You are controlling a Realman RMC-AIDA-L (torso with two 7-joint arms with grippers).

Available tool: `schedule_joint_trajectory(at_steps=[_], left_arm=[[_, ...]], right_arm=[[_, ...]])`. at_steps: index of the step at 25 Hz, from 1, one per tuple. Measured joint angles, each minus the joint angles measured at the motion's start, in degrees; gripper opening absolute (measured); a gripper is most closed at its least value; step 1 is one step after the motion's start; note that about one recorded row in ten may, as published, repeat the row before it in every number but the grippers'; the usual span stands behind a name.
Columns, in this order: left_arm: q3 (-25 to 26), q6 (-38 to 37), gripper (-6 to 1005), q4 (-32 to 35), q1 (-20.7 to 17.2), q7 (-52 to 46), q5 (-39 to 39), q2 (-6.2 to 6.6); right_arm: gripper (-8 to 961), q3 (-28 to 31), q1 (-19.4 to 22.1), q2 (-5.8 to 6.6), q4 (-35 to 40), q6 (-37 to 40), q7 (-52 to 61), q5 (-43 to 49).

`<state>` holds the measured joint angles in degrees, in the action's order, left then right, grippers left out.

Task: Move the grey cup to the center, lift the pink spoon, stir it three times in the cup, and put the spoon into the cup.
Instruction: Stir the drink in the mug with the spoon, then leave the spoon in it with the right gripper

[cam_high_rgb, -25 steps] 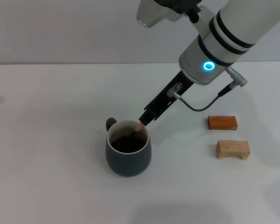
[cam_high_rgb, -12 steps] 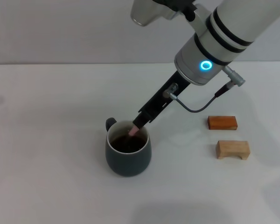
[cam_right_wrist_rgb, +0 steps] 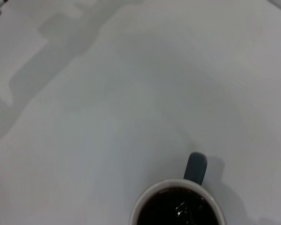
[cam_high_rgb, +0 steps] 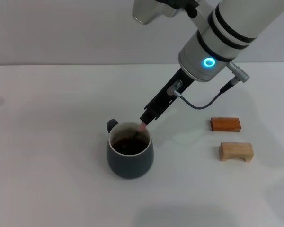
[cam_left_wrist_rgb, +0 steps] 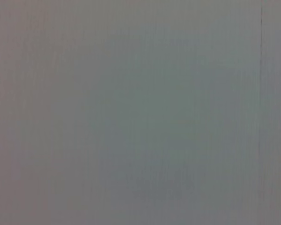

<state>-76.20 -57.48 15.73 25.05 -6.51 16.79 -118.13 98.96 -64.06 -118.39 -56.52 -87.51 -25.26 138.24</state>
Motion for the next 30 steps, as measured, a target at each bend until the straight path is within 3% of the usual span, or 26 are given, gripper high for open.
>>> schedule_joint_trajectory(at_steps=[30], left_arm=[[0.0, 0.0, -2, 0.0, 0.0, 0.0, 0.0, 0.00]], right_arm=[[119, -1.1, -0.4, -0.22, -2.6, -2.5, 0.4, -3.9]])
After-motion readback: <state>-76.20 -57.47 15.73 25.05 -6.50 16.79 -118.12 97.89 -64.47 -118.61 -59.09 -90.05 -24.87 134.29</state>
